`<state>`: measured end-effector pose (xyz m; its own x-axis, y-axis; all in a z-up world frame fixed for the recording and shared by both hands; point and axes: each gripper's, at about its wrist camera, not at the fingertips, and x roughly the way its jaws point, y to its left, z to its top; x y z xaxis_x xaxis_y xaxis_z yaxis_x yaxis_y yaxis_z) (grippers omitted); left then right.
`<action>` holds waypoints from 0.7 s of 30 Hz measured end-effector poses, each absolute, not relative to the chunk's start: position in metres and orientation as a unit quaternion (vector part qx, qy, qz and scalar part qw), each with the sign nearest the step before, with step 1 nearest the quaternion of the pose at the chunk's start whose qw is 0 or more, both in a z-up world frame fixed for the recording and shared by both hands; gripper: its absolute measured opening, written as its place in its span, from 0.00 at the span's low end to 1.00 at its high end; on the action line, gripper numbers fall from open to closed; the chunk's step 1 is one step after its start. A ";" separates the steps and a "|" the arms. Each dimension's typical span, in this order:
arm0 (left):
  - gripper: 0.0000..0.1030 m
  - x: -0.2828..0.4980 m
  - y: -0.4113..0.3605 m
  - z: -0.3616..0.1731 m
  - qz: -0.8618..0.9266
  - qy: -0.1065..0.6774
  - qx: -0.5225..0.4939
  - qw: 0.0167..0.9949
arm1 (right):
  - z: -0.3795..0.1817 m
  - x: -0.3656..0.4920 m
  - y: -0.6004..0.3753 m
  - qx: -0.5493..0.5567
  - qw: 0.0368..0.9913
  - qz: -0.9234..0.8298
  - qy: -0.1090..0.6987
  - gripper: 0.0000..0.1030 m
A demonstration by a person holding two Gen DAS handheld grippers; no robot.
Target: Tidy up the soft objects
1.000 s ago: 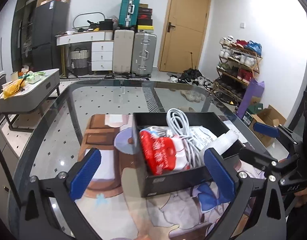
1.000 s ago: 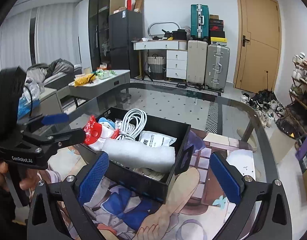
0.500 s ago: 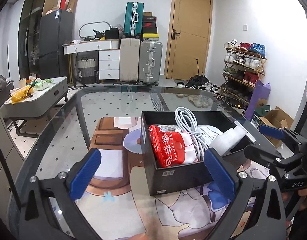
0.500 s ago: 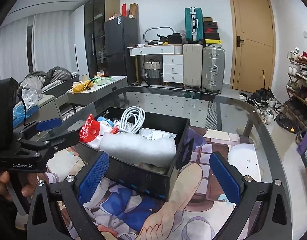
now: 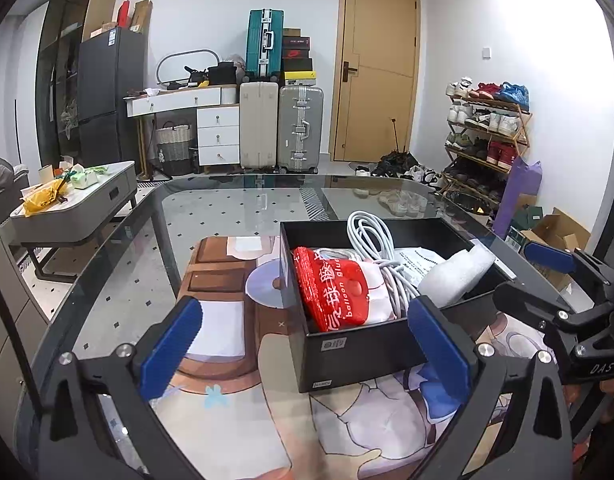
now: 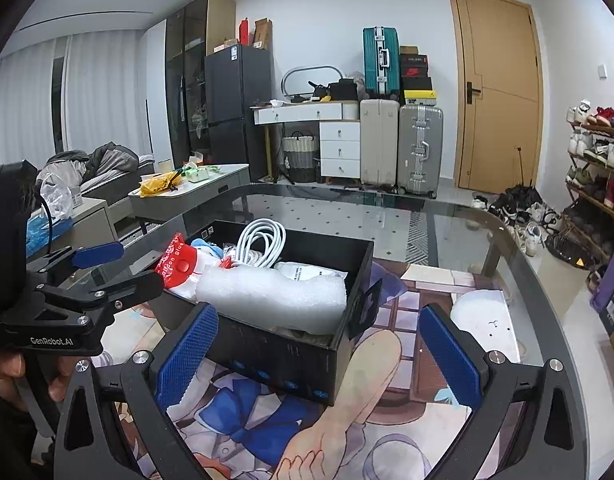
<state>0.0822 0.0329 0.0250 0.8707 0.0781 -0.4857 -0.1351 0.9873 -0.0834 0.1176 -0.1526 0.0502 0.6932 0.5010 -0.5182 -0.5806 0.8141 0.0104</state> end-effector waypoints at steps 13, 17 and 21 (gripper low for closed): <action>1.00 0.078 0.036 0.026 0.060 0.237 -0.064 0.968 | 0.049 0.120 -0.152 -0.073 0.915 0.300 0.260 0.99; 1.00 0.077 0.038 0.026 0.061 0.236 -0.068 0.968 | 0.048 0.122 -0.153 -0.067 0.916 0.296 0.262 0.99; 1.00 0.076 0.039 0.026 0.060 0.233 -0.071 0.968 | 0.048 0.124 -0.154 -0.069 0.915 0.298 0.261 0.99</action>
